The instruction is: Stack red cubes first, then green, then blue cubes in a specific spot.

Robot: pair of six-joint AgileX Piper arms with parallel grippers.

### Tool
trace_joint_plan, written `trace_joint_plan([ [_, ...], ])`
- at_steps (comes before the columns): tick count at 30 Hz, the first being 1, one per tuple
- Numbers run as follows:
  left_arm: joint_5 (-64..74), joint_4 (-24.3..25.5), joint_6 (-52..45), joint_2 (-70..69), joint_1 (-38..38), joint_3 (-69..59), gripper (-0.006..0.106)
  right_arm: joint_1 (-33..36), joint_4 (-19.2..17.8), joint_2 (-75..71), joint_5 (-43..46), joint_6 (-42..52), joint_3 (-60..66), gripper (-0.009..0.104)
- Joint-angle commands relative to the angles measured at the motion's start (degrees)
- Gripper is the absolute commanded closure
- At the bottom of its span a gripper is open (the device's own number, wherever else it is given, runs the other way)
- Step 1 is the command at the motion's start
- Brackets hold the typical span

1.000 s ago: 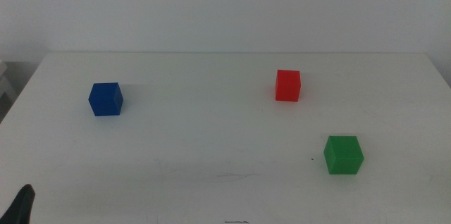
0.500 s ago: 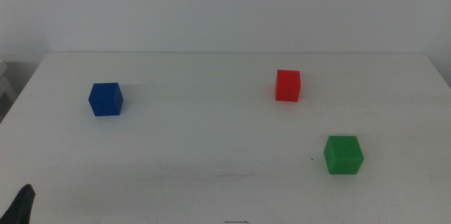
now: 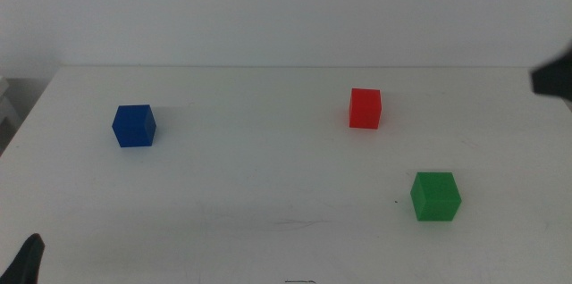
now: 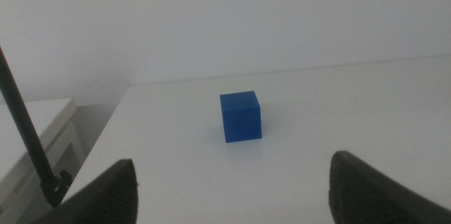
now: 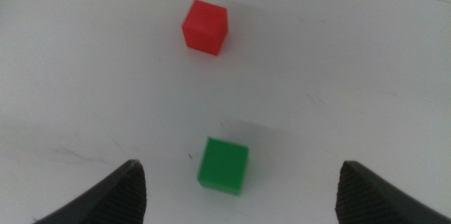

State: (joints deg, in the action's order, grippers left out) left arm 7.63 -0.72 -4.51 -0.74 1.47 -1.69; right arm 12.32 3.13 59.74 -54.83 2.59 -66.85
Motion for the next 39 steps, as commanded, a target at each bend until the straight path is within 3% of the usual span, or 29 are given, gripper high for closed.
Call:
trace_joint_plan([
  [1,-4.9,-0.5,0.3,-1.2,0.1,0.2,0.008,1.6,-0.1,4.0,2.5,-2.2,-5.7,0.004],
  [9,-4.9,-0.5,0.3,-1.2,0.1,0.2,0.008,6.5,-4.1,21.2,0.7,-8.1,-20.0,0.004],
  [18,-4.9,-0.5,0.3,-1.2,0.1,0.2,0.008,7.1,-0.6,39.8,-4.6,-16.0,-38.9,0.004],
  [24,-4.9,-0.5,0.3,-1.2,0.1,0.2,0.008,7.7,-1.2,51.6,-4.8,-20.5,-48.3,0.004],
  [34,-4.9,-0.5,0.3,-1.2,0.0,0.2,0.008,9.0,-6.4,66.8,-10.4,-23.7,-61.6,0.004],
  [39,-4.9,-0.5,0.3,-1.2,0.0,0.2,0.008,9.3,-7.2,70.7,-10.4,-26.7,-64.5,0.006],
])
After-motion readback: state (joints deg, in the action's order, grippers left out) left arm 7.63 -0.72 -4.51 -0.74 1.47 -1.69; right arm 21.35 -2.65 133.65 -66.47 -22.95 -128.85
